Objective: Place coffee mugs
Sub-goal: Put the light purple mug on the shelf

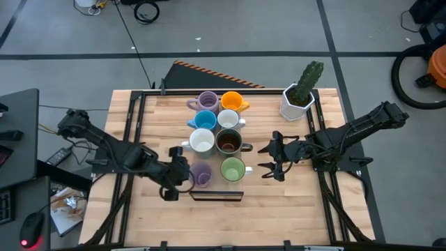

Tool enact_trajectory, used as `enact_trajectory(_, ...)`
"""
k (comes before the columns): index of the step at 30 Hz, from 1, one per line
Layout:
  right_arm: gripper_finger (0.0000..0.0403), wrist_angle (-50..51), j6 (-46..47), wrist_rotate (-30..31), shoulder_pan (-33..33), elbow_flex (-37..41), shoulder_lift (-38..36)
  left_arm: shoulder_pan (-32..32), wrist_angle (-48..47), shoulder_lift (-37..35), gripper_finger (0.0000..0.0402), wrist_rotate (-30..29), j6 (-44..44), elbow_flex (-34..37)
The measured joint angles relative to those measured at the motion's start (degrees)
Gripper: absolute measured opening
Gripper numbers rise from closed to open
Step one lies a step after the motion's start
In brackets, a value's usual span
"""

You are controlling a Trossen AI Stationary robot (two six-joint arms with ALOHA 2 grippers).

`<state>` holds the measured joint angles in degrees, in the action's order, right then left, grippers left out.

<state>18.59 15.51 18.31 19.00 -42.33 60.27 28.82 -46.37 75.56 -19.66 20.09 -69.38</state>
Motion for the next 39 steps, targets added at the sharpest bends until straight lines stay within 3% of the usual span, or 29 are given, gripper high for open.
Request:
enact_trajectory(21, 0.0245, -0.5, 0.1, 0.0, 0.3, 0.0, 0.0, -2.4, 1.0, 2.2, 0.0054, 1.1, 0.2, 0.0)
enact_trajectory(26, 0.0245, -0.5, 0.0, 0.1, 1.1, 0.0, 0.0, -2.4, 1.0, 3.3, 0.0077, 0.4, 0.2, -0.1)
enact_trajectory(32, 0.0245, -0.5, 0.8, 0.0, 1.3, 0.0, 0.0, -2.4, 1.5, 3.3, 0.0075, 0.4, 0.2, -0.1)
enact_trajectory(39, 0.0245, -0.5, 0.6, 0.0, 1.3, 0.0, 0.0, -1.6, 2.2, 3.1, 0.0129, 0.4, 0.4, -0.1)
